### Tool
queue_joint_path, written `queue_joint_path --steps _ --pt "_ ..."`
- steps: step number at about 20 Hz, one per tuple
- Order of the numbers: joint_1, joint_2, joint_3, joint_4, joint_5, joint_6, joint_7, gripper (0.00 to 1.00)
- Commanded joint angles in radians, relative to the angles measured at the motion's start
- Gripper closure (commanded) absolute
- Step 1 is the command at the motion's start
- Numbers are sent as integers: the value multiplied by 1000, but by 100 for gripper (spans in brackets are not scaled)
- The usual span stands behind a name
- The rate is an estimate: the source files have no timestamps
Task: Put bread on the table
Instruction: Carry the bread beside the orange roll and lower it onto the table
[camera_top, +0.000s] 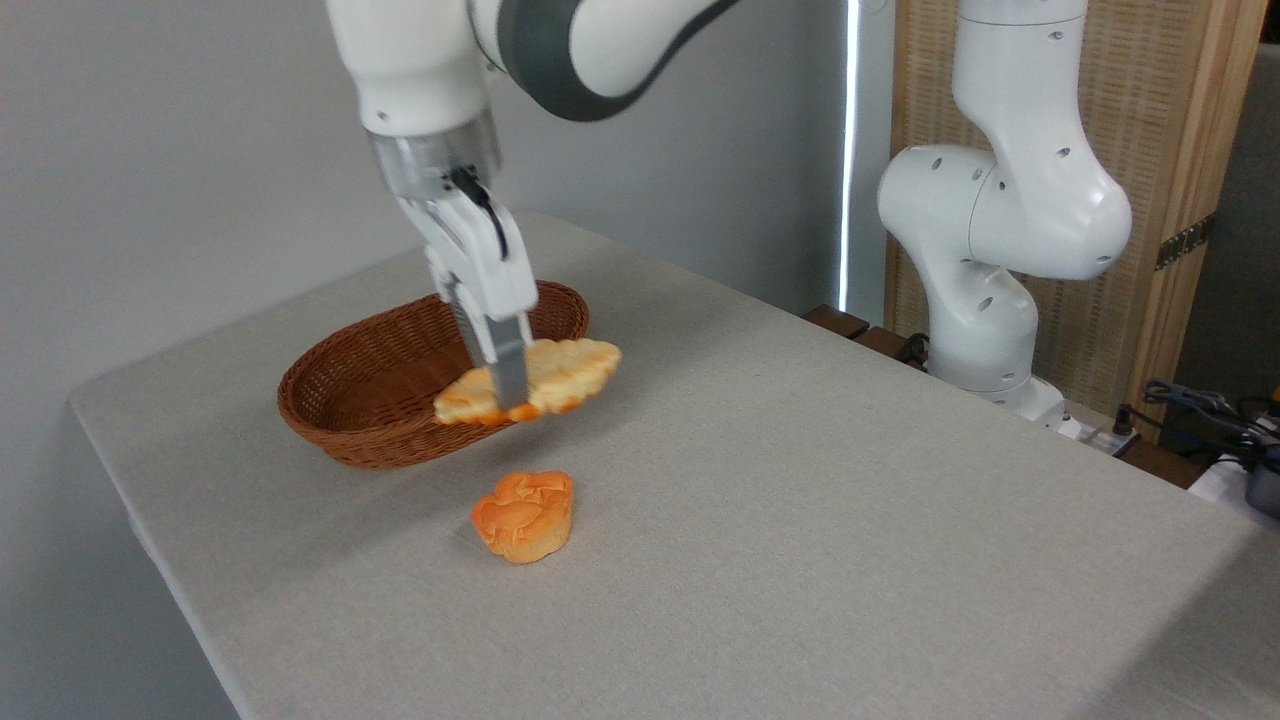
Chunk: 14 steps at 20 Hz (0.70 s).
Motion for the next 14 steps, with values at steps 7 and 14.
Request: queue_joint_path --steps 7,14 --pt "-7 -92 53 -194 5 4 167 16" --pt "-12 -60 44 -196 6 13 167 0"
